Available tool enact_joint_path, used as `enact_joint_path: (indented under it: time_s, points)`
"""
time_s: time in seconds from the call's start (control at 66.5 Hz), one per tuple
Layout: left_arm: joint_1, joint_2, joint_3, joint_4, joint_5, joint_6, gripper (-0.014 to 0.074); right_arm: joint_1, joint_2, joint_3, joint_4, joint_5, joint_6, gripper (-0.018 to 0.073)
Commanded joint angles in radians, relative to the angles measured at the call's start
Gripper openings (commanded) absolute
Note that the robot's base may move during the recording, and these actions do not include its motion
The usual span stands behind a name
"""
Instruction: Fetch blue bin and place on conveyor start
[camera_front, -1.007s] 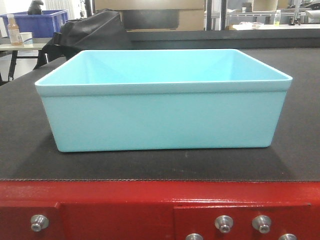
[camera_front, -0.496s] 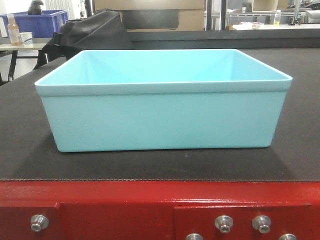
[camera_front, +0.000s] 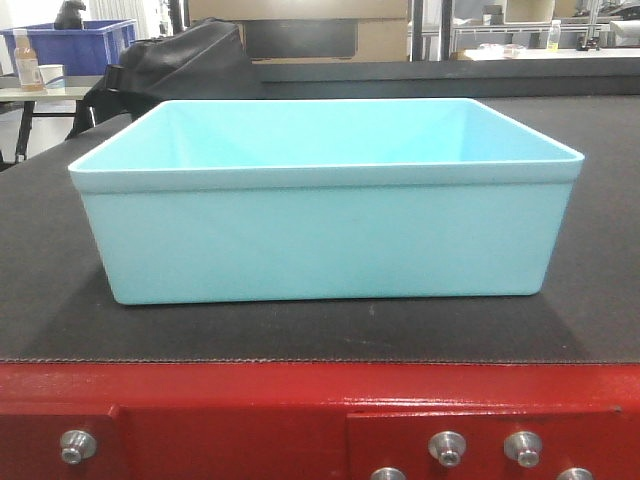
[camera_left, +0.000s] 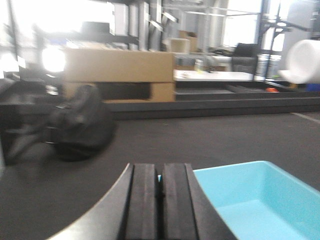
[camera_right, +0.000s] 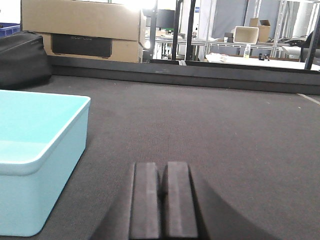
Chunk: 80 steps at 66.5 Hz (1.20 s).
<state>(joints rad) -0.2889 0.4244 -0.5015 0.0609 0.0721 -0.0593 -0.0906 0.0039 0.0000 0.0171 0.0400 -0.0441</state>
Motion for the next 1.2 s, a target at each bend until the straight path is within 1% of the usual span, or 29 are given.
enact_joint_path:
  time_s: [0.0,0.06,0.18,0.286,0.346,0.406,0.466,0.616,0.707,0.752,0.932,1.112,1.188]
  points:
    - [0.072,-0.059,0.049,-0.039,-0.007,0.086,-0.0111,-0.006,-0.004,0.0,-0.011,-0.025,0.002,-0.0165]
    - [0.131,-0.123,0.111,-0.039,-0.011,0.086,-0.0111,-0.006,-0.004,0.0,-0.011,-0.025,0.002,-0.0165]
    - [0.21,-0.229,0.203,-0.018,-0.01,0.086,-0.0111,-0.006,-0.004,0.0,-0.011,-0.025,0.002,-0.0165]
    - [0.276,-0.321,0.286,-0.012,-0.01,0.083,-0.0111,-0.006,-0.004,0.0,-0.011,-0.025,0.002,-0.0165]
    - [0.3,-0.375,0.334,-0.012,-0.01,0.074,-0.0111,-0.006,-0.004,0.0,-0.011,-0.025,0.002,-0.0165]
    - [0.306,-0.419,0.383,-0.012,-0.01,0.059,-0.0111,-0.006,-0.004,0.0,-0.011,-0.025,0.002,-0.0165]
    - [0.306,-0.424,0.423,-0.005,-0.007,0.022,-0.0111,-0.006,-0.004,0.0,-0.011,-0.025,0.002,-0.0165]
    - [0.306,-0.424,0.502,-0.003,-0.016,0.022,-0.0111,-0.006,-0.004,0.0,-0.011,-0.025,0.002,-0.0165]
    - [0.306,-0.424,0.502,-0.003,-0.038,0.022,-0.0111,-0.006,-0.004,0.0,-0.011,-0.025,0.002,-0.0165]
    - [0.306,-0.424,0.502,-0.003,-0.014,0.022,-0.0111,-0.006,-0.004,0.0,-0.011,-0.025,0.002,-0.0165]
    - [0.306,-0.424,0.502,-0.003,-0.016,0.022,-0.0111,-0.006,-0.004,0.0,-0.011,-0.025,0.002,-0.0165]
    - [0.306,-0.424,0.502,-0.003,-0.09,0.033,-0.0111,-0.006,-0.004,0.0,-0.011,-0.025,0.002,-0.0165]
    - [0.306,-0.424,0.502,-0.003,-0.094,0.033,-0.0111,-0.006,-0.004,0.0,-0.011,-0.025,0.002,-0.0165]
